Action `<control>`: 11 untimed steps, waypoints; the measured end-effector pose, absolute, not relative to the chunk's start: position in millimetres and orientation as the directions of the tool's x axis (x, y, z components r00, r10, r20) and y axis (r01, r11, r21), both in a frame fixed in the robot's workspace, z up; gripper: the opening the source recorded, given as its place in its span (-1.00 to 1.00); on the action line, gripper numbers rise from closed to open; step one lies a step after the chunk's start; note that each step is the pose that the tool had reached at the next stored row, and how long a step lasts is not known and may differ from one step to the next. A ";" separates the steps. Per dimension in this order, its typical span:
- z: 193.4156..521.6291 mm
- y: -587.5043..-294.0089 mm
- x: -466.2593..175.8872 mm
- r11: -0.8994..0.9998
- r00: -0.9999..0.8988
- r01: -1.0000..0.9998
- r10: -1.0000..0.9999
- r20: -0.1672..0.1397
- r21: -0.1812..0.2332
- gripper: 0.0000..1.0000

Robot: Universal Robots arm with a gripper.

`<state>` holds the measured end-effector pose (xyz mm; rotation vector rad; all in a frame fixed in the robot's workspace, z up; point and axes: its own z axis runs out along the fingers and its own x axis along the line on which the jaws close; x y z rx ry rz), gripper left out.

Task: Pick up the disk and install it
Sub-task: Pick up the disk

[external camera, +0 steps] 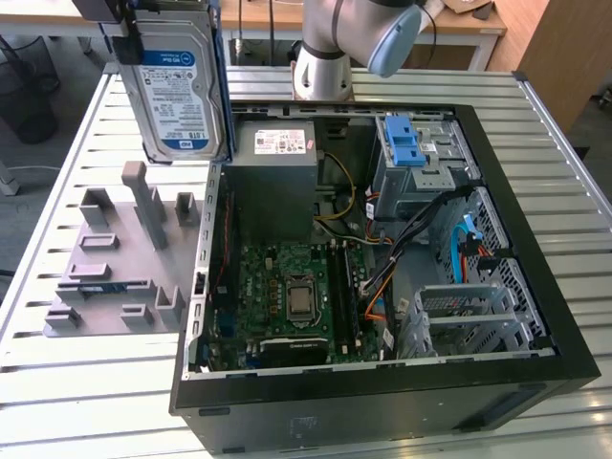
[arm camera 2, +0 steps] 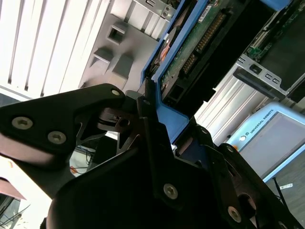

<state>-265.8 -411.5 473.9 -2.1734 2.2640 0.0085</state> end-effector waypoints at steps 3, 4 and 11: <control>473.9 -412.6 -261.3 0.041 -0.041 -0.999 -0.999 -0.006 0.002 -0.27; 473.9 -412.9 -259.7 0.041 -0.041 -0.999 -0.999 -0.006 0.002 -0.27; 473.9 -415.3 -249.2 0.042 -0.042 -0.999 -0.999 -0.006 0.003 -0.27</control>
